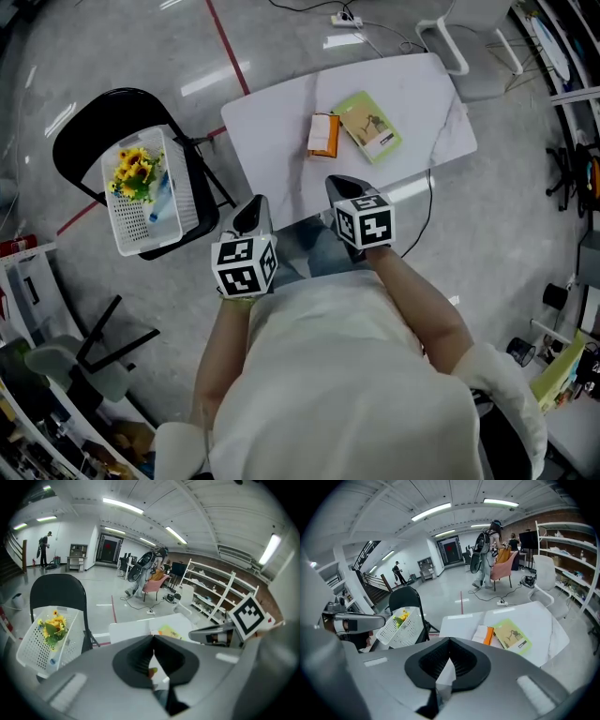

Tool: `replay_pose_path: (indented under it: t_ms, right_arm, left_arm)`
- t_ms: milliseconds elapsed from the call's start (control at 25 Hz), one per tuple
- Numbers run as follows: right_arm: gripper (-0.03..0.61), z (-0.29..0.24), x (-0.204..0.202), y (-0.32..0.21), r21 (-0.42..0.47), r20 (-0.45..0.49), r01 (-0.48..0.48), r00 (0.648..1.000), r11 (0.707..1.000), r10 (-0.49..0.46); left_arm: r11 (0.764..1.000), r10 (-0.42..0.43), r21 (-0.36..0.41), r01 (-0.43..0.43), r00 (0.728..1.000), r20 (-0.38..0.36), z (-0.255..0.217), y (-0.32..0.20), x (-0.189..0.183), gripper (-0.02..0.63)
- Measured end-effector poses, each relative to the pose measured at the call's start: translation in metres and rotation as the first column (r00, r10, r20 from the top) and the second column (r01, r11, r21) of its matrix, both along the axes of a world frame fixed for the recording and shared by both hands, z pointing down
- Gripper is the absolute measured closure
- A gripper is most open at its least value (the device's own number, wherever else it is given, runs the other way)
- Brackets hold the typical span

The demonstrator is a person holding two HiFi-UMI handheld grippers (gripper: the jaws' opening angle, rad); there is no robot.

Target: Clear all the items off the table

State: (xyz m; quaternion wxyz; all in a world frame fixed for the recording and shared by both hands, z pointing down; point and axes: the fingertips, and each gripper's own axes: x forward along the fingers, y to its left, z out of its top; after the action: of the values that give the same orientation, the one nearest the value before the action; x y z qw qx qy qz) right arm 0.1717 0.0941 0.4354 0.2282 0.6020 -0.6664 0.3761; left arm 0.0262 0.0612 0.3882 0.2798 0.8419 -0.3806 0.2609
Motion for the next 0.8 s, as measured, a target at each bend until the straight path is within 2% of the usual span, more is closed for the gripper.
replay_pose_path:
  t_ms: [280, 640, 800]
  right_arm:
    - [0.578, 0.023, 0.032, -0.025, -0.037, -0.026, 0.040, 0.999, 0.999, -0.041]
    - [0.577, 0.067, 0.055, -0.059, -0.087, -0.028, 0.046, 0.998, 0.995, -0.048]
    - [0.534, 0.090, 0.063, -0.074, -0.110, -0.023, 0.037, 0.999, 0.993, -0.039]
  left_arm:
    - [1.000, -0.013, -0.016, 0.013, 1.000, 0.021, 0.012, -0.019, 0.036, 0.604]
    - [0.997, -0.045, -0.056, 0.047, 0.998, 0.052, 0.034, -0.037, 0.058, 0.604]
    - [0.995, -0.054, -0.084, 0.060, 0.996, 0.066, 0.047, -0.040, 0.065, 0.604]
